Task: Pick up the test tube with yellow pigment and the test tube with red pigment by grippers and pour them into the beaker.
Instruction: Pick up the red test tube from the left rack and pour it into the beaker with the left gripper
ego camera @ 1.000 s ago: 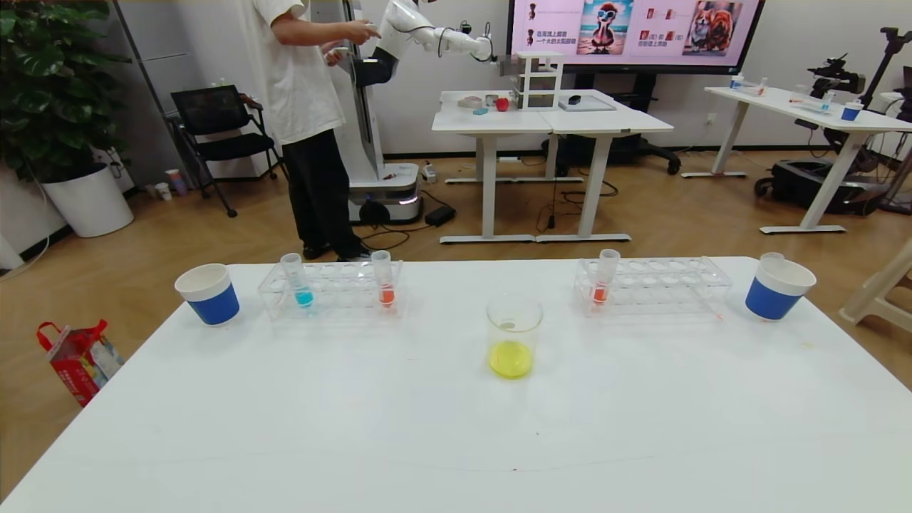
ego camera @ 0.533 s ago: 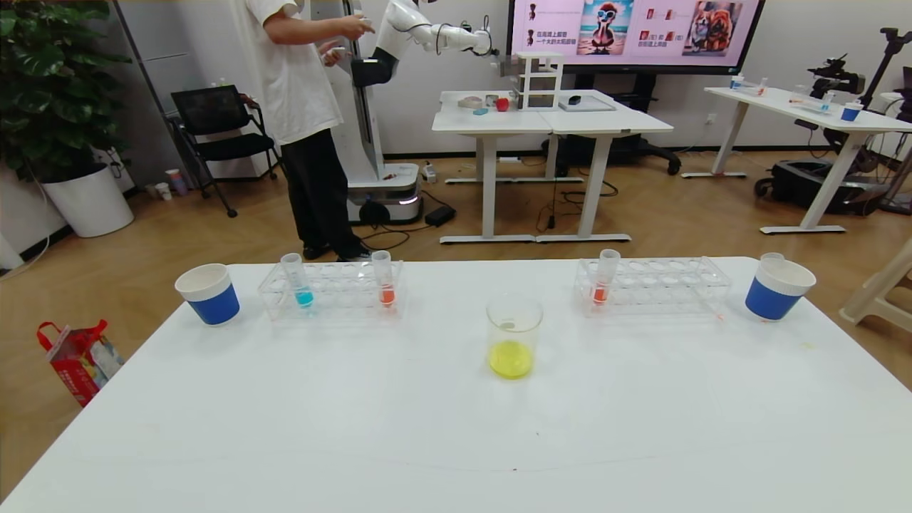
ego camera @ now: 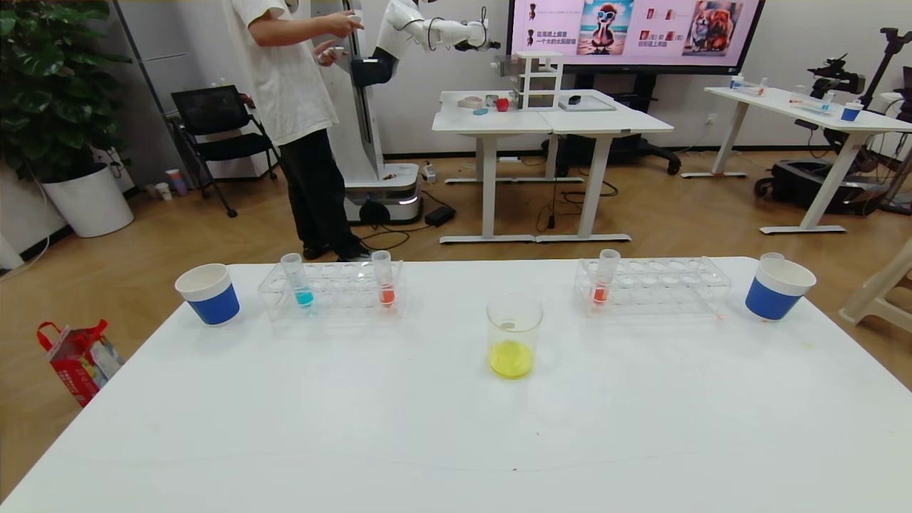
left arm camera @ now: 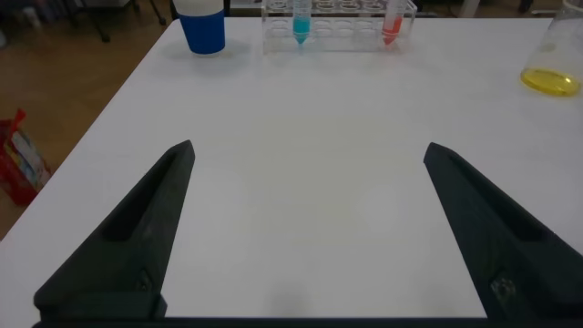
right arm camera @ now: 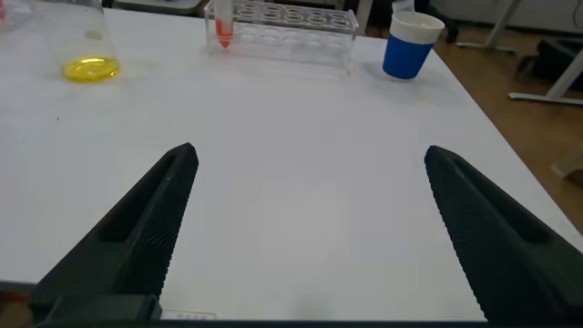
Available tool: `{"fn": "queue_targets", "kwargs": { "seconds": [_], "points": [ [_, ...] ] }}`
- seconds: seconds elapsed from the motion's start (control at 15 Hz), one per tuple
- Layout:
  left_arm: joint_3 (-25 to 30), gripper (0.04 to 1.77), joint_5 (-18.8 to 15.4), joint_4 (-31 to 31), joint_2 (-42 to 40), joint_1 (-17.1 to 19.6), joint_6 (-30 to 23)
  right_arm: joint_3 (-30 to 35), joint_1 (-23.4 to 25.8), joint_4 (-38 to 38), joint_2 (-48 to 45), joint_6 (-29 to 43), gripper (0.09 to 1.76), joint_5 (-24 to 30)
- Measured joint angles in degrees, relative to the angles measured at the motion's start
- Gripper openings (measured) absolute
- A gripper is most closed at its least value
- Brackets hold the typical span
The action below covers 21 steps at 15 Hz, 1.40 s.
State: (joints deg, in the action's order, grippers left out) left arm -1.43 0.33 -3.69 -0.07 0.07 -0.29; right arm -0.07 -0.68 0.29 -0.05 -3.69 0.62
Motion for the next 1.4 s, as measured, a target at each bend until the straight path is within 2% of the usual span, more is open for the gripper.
{"fn": "queue_targets", "kwargs": {
  "seconds": [0.27, 0.4, 0.6, 0.73, 1.07, 1.4],
  "points": [
    [-1.57, 1.75, 0.20, -0.51, 0.05, -0.02, 0.51, 0.07, 0.00, -0.05, 0.00, 0.04, 1.74, -0.02],
    [-5.22, 1.75, 0.49, -0.46, 1.72, 0.00, 1.19, 0.07, 0.00, -0.02, 0.00, 0.04, 1.74, -0.02],
    [-12.21, 1.75, 0.49, 1.00, 9.67, -0.18, 1.23, 0.07, 0.00, -0.02, 0.00, 0.04, 1.74, -0.02],
    [-15.10, 1.75, 0.35, 6.30, 16.86, -0.49, 1.08, 0.07, 0.00, -0.02, 0.00, 0.04, 1.74, -0.02],
    [-17.09, 1.75, 0.07, 28.92, 41.55, -1.11, -0.67, 0.07, 0.00, -0.05, 0.00, 0.04, 1.74, -0.02],
    [-17.88, 1.75, 0.44, 47.57, 63.50, -4.92, -3.67, 0.07, 0.00, -0.02, 0.00, 0.06, 1.74, -0.05]
  ]
}}
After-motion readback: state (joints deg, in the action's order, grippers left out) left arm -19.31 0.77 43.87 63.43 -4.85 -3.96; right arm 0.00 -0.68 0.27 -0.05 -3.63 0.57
